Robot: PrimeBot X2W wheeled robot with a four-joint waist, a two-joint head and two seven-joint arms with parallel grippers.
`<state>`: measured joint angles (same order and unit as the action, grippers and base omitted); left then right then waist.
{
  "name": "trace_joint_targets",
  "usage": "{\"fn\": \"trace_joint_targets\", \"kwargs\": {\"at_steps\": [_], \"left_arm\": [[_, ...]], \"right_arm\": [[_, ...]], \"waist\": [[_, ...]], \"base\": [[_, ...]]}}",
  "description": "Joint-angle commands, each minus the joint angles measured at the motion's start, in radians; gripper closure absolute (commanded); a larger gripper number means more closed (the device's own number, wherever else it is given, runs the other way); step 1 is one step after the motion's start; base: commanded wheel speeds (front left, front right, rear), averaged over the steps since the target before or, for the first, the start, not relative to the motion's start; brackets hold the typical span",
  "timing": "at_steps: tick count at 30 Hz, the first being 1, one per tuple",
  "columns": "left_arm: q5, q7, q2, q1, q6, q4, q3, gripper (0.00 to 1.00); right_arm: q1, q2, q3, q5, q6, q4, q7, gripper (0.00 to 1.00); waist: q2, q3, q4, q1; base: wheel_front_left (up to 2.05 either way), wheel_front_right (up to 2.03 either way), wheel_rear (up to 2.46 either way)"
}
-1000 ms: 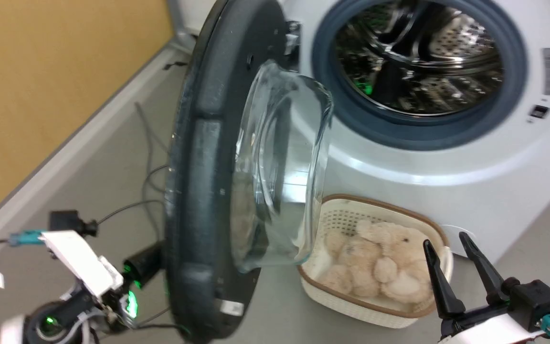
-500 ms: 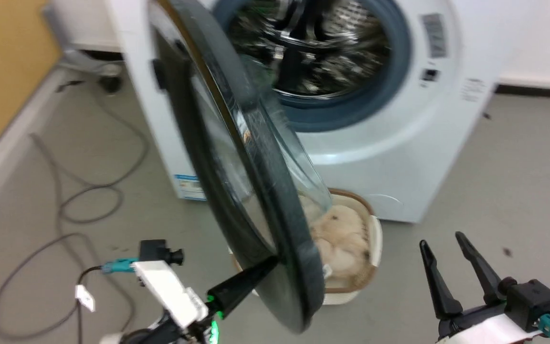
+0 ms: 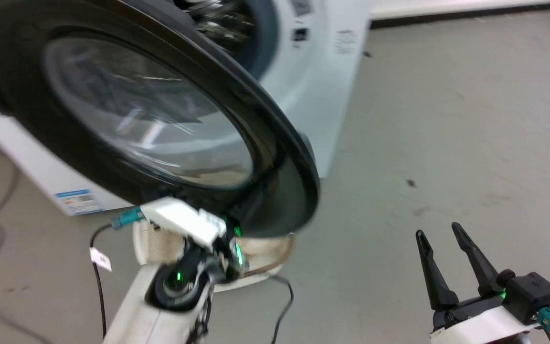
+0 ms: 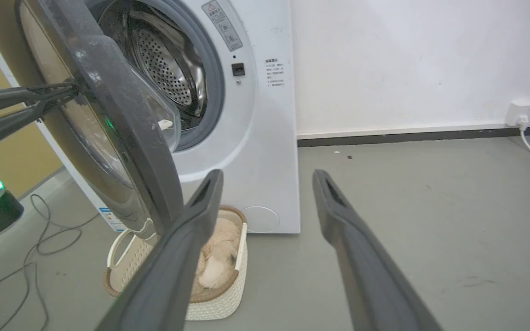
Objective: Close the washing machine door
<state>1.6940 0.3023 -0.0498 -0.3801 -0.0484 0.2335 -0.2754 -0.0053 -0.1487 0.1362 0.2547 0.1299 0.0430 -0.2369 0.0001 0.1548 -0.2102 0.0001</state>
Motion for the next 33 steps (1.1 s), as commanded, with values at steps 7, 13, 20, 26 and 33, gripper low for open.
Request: {"fn": "trace_joint_targets", "kwargs": {"at_steps": [7,13,20,26,33], "left_arm": [[0.015,-0.171,-0.001,-0.189,-0.025,0.156,-0.002,1.00],[0.038,-0.289,-0.001,-0.336,-0.043,0.306,-0.014,1.00],[0.069,-0.279,-0.001,-0.381,-0.073,0.389,-0.097,1.00],[-0.044,-0.264,-0.030,-0.302,-0.081,0.362,-0.202,1.00],[-0.441,-0.497,-0.210,-0.117,-0.081,0.184,-0.399,1.00]], "right_arm": [[-0.021,0.022,0.009,0.008,0.001,0.018,-0.016,0.00],[-0.031,0.030,0.016,0.009,0.001,0.024,-0.022,0.00],[-0.034,0.026,0.014,0.006,0.001,0.023,-0.024,0.00],[-0.026,0.015,0.009,0.005,0.001,0.016,-0.024,0.00],[0.010,-0.004,-0.002,0.008,0.001,0.008,-0.023,0.00]], "waist": [[-0.0001,0.056,-0.141,-0.0001],[-0.0001,0.064,-0.163,-0.0001],[-0.0001,0.048,-0.121,-0.0001],[-0.0001,0.007,-0.045,-0.0001],[-0.0001,-0.075,0.100,-0.0001]], "base": [[0.00,0.00,0.00],[0.00,0.00,0.00],[0.00,0.00,0.00],[0.00,0.00,0.00],[0.00,0.00,0.00]]}}
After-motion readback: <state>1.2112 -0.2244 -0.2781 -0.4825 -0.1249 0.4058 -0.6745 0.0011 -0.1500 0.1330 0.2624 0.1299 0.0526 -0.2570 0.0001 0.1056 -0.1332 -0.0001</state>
